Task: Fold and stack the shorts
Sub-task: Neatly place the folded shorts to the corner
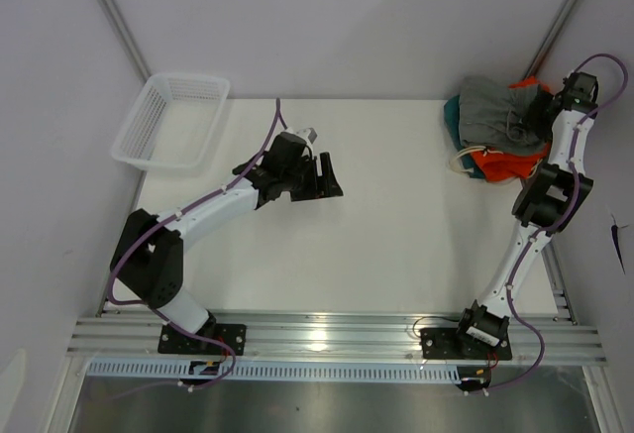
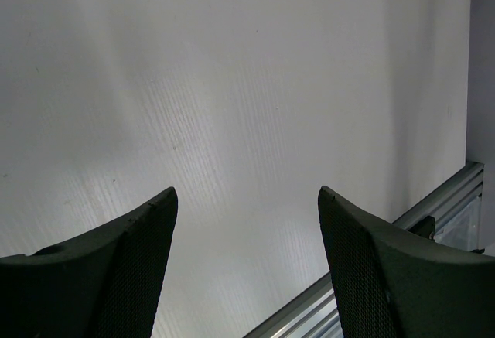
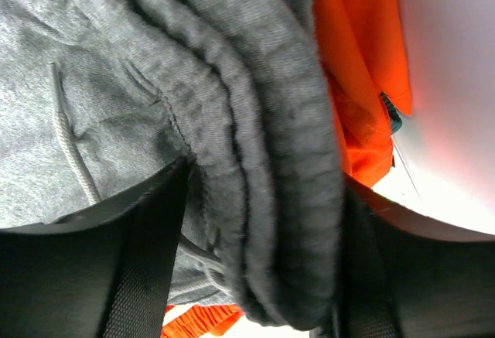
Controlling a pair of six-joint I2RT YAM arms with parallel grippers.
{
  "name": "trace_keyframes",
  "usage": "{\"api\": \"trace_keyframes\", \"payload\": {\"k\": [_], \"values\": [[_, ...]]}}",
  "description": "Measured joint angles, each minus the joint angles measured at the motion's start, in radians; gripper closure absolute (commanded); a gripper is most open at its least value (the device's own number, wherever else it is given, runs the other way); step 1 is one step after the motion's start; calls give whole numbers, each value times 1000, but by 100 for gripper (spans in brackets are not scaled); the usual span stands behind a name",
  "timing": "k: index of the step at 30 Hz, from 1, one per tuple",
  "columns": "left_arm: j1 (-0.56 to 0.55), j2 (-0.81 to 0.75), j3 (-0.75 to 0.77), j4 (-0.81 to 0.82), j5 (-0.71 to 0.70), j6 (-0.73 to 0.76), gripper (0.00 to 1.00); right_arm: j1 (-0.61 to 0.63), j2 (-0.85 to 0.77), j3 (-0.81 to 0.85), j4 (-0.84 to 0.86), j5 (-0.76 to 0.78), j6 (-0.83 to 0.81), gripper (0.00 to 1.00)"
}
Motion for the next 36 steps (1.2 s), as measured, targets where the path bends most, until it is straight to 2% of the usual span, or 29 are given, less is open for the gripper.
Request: {"api": "trace_keyframes", "payload": {"k": [11, 19, 28, 33, 36], "values": [[0, 0, 0, 0, -1, 8, 25, 7, -18, 12, -34, 3, 32, 21], [0, -6, -11, 2, -1, 9, 25, -5, -95, 12, -83, 14, 50, 10], [-5, -55, -35, 2, -3, 8, 24, -20, -188, 16, -89, -38, 59, 4], [-11, -100, -53, 0, -11, 8, 24, -23, -328, -5, -63, -37, 74, 4], [-11, -139, -57, -6, -19, 9, 23, -8, -525, -145, 10, -27, 77, 1]]}}
